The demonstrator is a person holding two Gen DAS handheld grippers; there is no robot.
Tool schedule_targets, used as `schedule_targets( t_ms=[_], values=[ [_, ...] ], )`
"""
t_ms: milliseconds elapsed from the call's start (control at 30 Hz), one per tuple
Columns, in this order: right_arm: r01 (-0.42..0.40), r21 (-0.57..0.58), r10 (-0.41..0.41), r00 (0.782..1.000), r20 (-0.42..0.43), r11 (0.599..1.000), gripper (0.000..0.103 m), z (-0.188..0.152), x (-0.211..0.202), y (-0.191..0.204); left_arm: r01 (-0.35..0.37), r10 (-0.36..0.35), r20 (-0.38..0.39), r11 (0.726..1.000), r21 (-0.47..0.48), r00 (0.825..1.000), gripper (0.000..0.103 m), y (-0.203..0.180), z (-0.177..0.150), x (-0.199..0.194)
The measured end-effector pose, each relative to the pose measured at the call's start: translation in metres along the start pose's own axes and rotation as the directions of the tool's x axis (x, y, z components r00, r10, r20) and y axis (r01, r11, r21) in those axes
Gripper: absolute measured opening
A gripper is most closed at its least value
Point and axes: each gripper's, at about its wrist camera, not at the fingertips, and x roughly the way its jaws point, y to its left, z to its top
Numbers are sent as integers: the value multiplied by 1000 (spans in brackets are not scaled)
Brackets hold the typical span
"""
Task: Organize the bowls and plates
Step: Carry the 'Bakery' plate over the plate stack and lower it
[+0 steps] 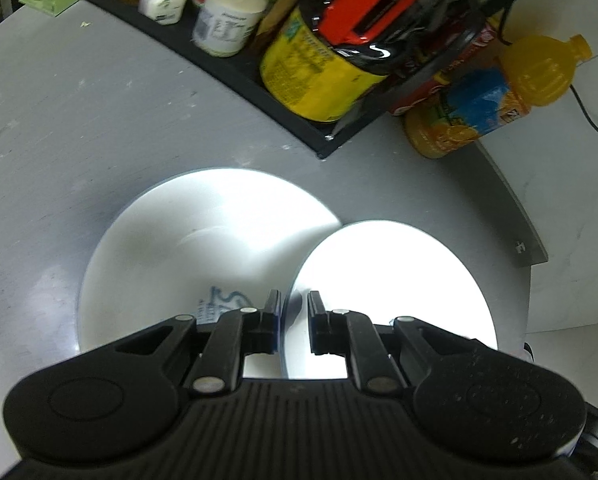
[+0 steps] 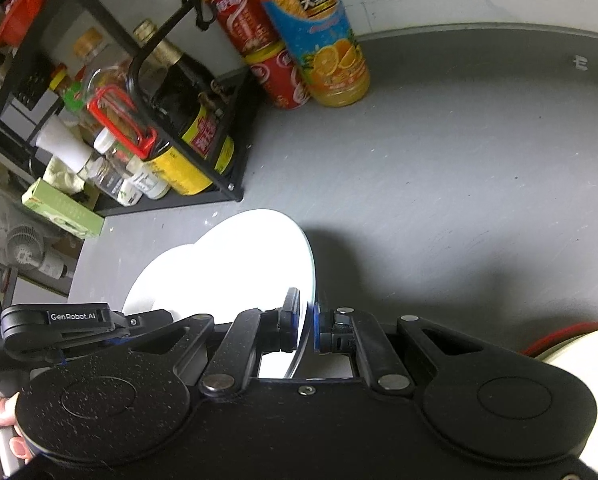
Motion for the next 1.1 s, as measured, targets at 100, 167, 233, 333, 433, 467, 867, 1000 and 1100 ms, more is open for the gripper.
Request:
schedule_targets(
  t_ms=[100,167,233,333,433,467,867,1000,1100],
  values=[
    [0,-15,-1,1000,-10,1000,7,-3,5,9,-12,12,-7,1000,-5,1000,11,9,0,0],
    [3,-24,-3,1000,-14,1000,7,-5,9,15,-24,24,-6,1000,-1,1000,11,15,-1,0],
    [3,-31,-4,1000,-21,1000,7,-7,12,19,-28,28,-11,1000,-6,1000,12,22,-1,0],
    [8,-43,-9,999,-33,999,7,-7,17,25,-40,40,-16,999,-5,999,12,30,-1,1],
    [15,-51,-17,999,-41,999,7,-9,20,31,-56,56,-20,998,-1,998,13,36,-2,2],
    [18,-55,-20,999,-43,998,7,-9,21,32,-60,60,-22,998,0,998,13,38,-2,3],
    [51,-84,-56,997,-57,995,6,-17,30,41,-95,95,-39,995,16,995,15,52,-3,10],
    [52,-81,-56,997,-55,995,6,-18,32,41,-100,101,-52,995,22,993,15,53,-1,10],
    [49,-75,-53,997,-54,996,6,-18,33,40,-114,117,-52,992,45,992,15,49,1,9]
  ],
)
